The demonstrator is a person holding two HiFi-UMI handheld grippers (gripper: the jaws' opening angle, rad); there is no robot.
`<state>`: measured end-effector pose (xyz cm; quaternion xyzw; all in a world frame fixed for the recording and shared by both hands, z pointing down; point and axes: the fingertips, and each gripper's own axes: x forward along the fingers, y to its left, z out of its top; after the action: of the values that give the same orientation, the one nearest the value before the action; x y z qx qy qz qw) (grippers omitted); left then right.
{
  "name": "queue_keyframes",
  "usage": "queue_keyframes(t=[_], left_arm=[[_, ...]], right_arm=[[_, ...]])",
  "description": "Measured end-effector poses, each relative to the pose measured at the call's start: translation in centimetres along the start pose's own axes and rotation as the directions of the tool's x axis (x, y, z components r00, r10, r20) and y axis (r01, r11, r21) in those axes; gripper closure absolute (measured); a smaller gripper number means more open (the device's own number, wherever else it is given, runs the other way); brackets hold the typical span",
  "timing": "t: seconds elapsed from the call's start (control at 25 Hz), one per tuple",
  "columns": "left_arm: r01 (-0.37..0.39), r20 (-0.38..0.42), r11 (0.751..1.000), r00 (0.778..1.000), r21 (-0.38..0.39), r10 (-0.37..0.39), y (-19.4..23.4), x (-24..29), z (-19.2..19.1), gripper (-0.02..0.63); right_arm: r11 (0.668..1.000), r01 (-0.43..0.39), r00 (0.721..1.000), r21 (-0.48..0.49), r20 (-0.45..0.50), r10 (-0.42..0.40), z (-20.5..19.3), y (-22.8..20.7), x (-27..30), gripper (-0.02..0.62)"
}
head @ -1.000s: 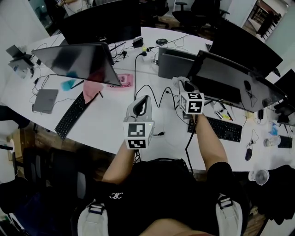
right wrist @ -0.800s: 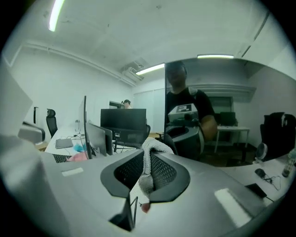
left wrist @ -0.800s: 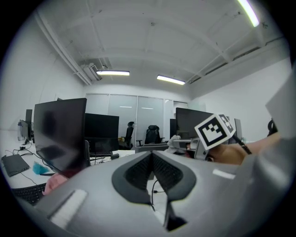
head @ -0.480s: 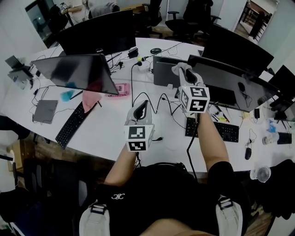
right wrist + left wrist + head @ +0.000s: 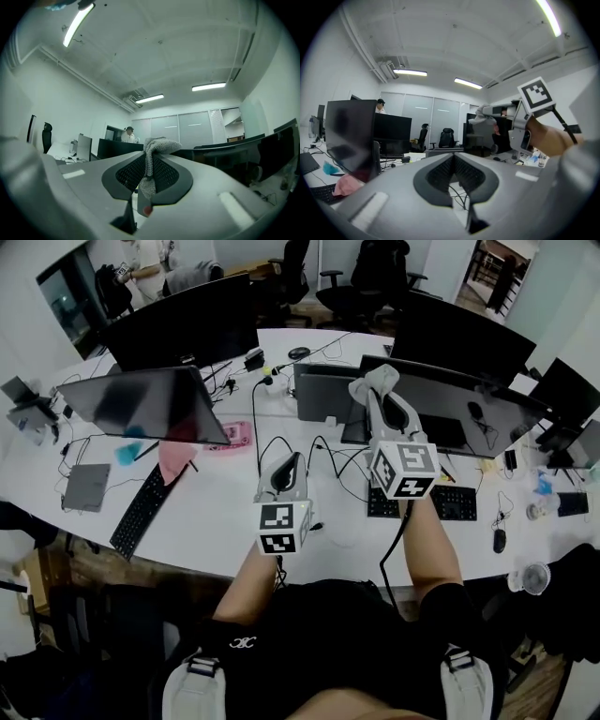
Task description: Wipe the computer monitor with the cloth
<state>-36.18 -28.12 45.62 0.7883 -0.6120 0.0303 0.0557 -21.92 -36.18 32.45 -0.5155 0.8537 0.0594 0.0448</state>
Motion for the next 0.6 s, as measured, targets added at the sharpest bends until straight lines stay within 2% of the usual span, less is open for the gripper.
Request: queue_keyframes(t=[0.16,0.32,0.48,0.6], left_arm=[[0.098,0.016,0.995,0.995,0.009,-0.098,-4.0,1.0,0.6,0.555],[0.205,0.016,0.978,0.979,0.035,-0.205,-9.1,0.8,0.7,0.555],[0.312,0.009,0.948,0.950,0.055,-0.313,-14.5,-0.4,0.3,0.555],[0.379,-0.016,0.922,0.925,0.076,-0.379,-17.4,-1.9,-0.1,0.555]], right_arm=[[0.997,0.084,0.996,-0.001,0.007,-0.083,-0.1,-2.3,-5.3,0.561],[0.980,0.200,0.980,-0.016,0.014,-0.200,-0.3,-4.9,-11.3,0.561],[0.942,0.334,0.943,-0.023,0.016,-0.333,-0.8,-7.1,-17.8,0.561],[0.903,0.427,0.904,-0.037,0.002,-0.427,-1.5,-8.0,-22.7,0.563]])
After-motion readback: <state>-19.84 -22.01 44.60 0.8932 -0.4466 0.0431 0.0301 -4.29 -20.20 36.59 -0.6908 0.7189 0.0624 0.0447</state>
